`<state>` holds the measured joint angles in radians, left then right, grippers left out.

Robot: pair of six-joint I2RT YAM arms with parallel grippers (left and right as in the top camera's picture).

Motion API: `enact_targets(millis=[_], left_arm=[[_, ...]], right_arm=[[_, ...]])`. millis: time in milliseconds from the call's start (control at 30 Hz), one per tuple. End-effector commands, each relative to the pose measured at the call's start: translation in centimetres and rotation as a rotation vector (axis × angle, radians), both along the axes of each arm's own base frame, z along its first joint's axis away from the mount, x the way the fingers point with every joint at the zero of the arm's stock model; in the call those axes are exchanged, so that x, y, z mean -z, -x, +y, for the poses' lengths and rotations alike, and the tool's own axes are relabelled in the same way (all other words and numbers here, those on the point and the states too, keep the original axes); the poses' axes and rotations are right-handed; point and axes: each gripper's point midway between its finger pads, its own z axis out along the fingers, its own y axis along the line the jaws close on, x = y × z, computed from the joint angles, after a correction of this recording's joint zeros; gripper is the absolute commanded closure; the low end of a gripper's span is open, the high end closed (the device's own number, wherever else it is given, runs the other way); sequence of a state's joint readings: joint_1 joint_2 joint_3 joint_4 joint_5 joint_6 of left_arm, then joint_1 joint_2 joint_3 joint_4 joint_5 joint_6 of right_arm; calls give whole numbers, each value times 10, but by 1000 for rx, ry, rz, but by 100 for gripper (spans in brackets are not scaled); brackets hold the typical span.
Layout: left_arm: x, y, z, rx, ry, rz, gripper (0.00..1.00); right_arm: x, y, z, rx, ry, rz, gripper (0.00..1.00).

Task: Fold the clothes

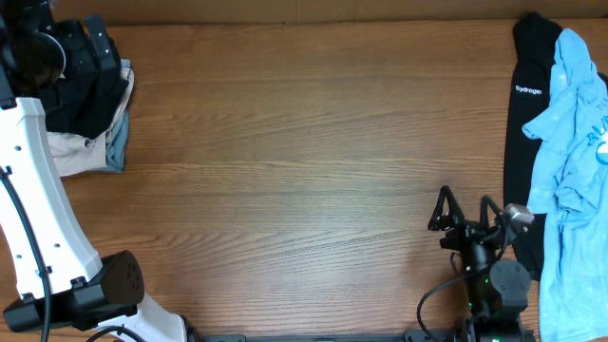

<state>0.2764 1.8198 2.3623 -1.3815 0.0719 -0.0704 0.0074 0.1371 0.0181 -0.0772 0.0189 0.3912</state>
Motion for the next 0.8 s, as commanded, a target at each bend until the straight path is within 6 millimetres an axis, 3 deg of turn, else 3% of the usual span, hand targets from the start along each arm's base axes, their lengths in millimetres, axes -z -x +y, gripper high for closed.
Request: enact_targets(millis=[0,100,767], left_arm=[[4,-2,-2,22,-5,9,0],[4,-2,-2,22,-5,10,0],[4,-2,-2,22,-5,9,0]], right_arm=[[-13,3,8,-35,30,-68,0],[-26,6,13,-56,27,-127,0],[-25,7,19,-79,26,-122,0]])
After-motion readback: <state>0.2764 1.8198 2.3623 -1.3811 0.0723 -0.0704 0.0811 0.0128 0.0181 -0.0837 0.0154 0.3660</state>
